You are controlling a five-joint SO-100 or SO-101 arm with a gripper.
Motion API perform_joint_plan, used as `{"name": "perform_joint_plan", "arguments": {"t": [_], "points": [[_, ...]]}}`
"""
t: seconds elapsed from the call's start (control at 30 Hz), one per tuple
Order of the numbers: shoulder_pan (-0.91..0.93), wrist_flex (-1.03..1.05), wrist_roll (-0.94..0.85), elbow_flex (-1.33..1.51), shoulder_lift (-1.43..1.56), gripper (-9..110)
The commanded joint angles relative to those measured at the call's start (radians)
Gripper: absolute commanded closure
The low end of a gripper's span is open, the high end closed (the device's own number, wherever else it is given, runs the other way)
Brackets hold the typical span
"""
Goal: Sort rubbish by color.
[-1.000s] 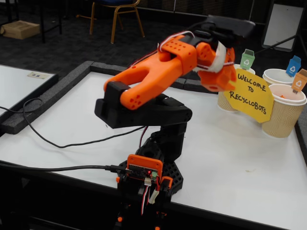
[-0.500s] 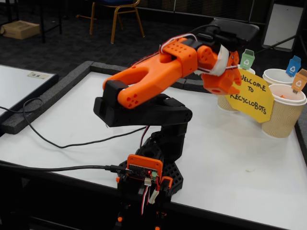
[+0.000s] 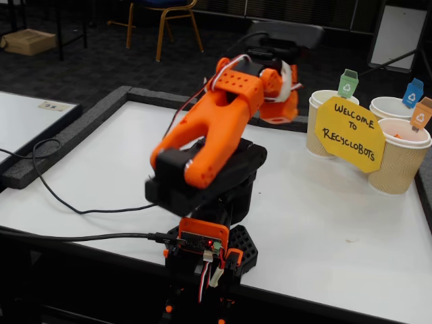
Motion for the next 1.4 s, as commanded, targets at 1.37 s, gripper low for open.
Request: {"name": "perform_joint_plan", "arguments": {"t": [1.37], "points": [[-0.258,0.012,0.158,0.201,0.127,101]]}}
